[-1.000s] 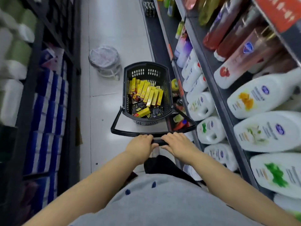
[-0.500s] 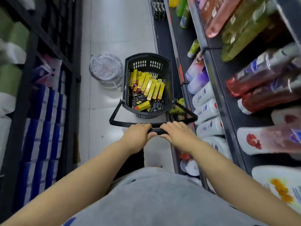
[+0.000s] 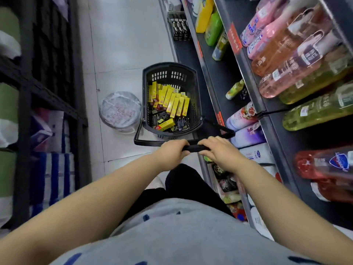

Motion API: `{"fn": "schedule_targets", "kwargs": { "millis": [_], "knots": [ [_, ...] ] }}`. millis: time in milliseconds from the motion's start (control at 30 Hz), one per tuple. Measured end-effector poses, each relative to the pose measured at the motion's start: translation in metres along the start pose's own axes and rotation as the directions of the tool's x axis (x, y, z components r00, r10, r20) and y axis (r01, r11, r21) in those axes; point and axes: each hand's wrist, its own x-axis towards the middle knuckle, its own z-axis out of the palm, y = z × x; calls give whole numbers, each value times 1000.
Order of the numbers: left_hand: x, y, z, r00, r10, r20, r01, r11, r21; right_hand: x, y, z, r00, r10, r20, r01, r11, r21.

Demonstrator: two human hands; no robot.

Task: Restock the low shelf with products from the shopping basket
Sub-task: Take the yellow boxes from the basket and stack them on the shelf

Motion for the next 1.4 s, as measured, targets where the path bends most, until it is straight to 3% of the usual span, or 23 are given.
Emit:
{"fn": "schedule_targets", "kwargs": {
  "millis": [233,500,733,867,1100,1267,1400],
  "knots": [
    [52,-16,-76,997,56,-44,-57,998,-13,70,7,-60,999,20,-43,-16,995,95],
    [126,-35,-176,995,97,-1,-97,995,34,162,23,-120,974,-1,-224,37,987,155],
    [206,-43,-270,1000,-5,20,5,1000,8,265,46,-194,974,-12,-226,54,982,181],
    [246,-42,-305,998,-45,54,44,999,8,305,58,-212,963,119,-243,-60,970,236],
    [311,-57,-345,995,-23,92,27,999,-37,363,61,-214,837,426,-343,-173,801,573],
    [354,-87,-372,999,-24,37,28,991,-133,406,56,-213,744,621,-247,-226,581,782],
    [409,-122,-399,995,-62,78,72,989,-132,447,53,-203,692,697,-187,-284,501,818]
  ]
}}
